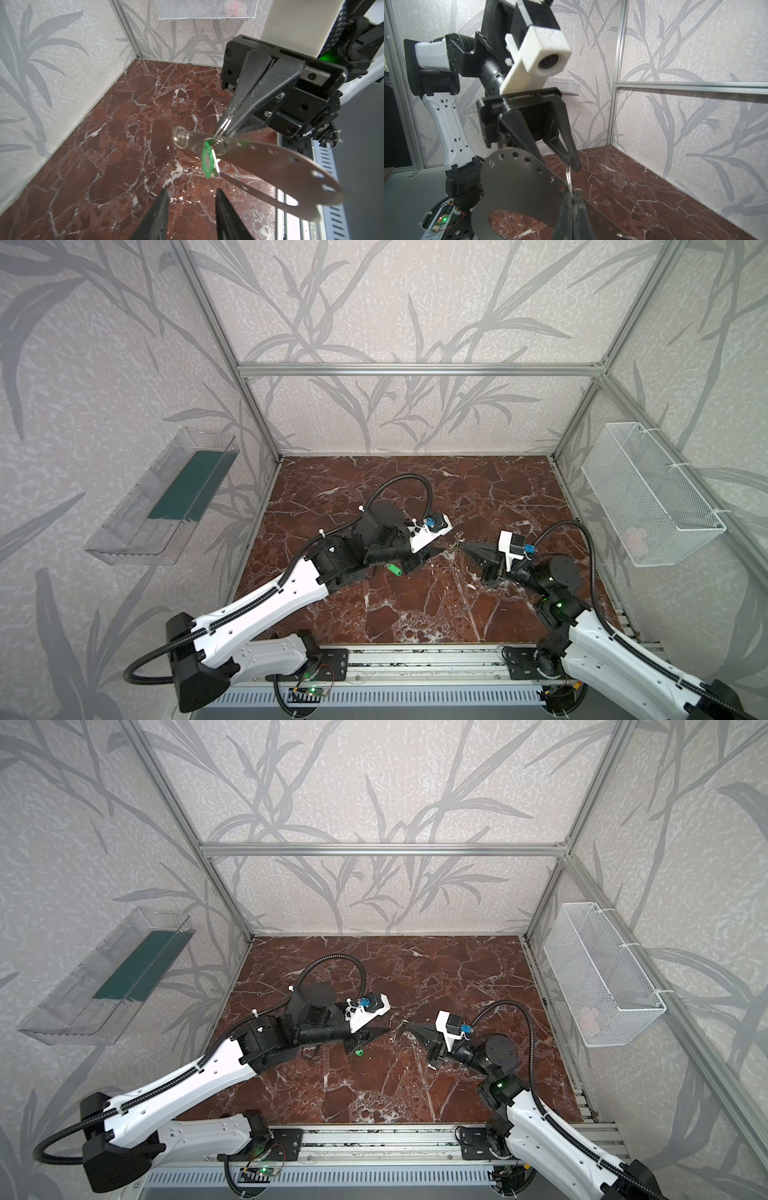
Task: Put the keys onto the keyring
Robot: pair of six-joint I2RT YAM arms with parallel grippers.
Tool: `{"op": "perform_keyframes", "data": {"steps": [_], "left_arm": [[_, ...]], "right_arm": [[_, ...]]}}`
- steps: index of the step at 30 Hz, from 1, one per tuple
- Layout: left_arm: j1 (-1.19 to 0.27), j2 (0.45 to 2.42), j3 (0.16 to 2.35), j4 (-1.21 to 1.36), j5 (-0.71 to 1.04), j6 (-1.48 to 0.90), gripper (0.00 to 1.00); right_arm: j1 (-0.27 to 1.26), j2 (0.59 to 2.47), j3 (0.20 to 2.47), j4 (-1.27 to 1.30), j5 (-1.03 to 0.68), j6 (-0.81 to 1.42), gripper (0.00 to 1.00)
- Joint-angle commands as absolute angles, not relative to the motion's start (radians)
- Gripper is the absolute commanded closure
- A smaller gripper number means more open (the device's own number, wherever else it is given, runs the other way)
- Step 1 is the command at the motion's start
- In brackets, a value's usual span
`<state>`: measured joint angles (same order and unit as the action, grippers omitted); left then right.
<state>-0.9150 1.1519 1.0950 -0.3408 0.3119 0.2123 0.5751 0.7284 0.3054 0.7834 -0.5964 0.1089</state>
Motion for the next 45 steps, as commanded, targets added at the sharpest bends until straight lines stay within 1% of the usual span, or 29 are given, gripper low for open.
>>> {"op": "perform_keyframes", "data": {"steps": [1,5,8,14,20,26,28,31,39,45], "left_arm": [[-0.923,1.145,1.070,-0.202,0.391,0.115,0.61],[-0.940,1.158,1.040,-0.133,0.391,0.084,0.61],[-0.949,1.177,1.024,-0.075,0.402,0.062,0.63],[-0.965,1.210,1.014,-0.031,0.408,0.055,0.71],[-0.974,1.219,1.017,-0.008,0.356,0.078,0.79],[-0.977,1.205,1.025,-0.007,0.311,0.105,0.90],[-0.977,1.202,1.037,-0.035,0.310,0.125,0.94],[-0.979,1.198,1.077,-0.126,0.295,0.175,0.96],[-1.008,1.239,1.230,-0.401,0.202,0.351,1.00],[-1.037,1.279,1.297,-0.505,0.149,0.431,1.00]], "right_arm": [[0.575,0.730,0.336,0.866,-0.607,0.128,1.00],[0.576,0.741,0.332,0.903,-0.597,0.145,1.00],[0.575,0.749,0.324,0.944,-0.586,0.157,1.00],[0.576,0.763,0.297,1.034,-0.557,0.188,1.00],[0.574,0.799,0.282,1.109,-0.558,0.214,1.00],[0.568,0.816,0.268,1.147,-0.552,0.223,1.00],[0.560,0.819,0.258,1.172,-0.553,0.235,1.00],[0.542,0.817,0.245,1.193,-0.559,0.250,1.00],[0.511,0.815,0.236,1.203,-0.612,0.261,1.00],[0.502,0.831,0.231,1.259,-0.637,0.283,1.00]]}}
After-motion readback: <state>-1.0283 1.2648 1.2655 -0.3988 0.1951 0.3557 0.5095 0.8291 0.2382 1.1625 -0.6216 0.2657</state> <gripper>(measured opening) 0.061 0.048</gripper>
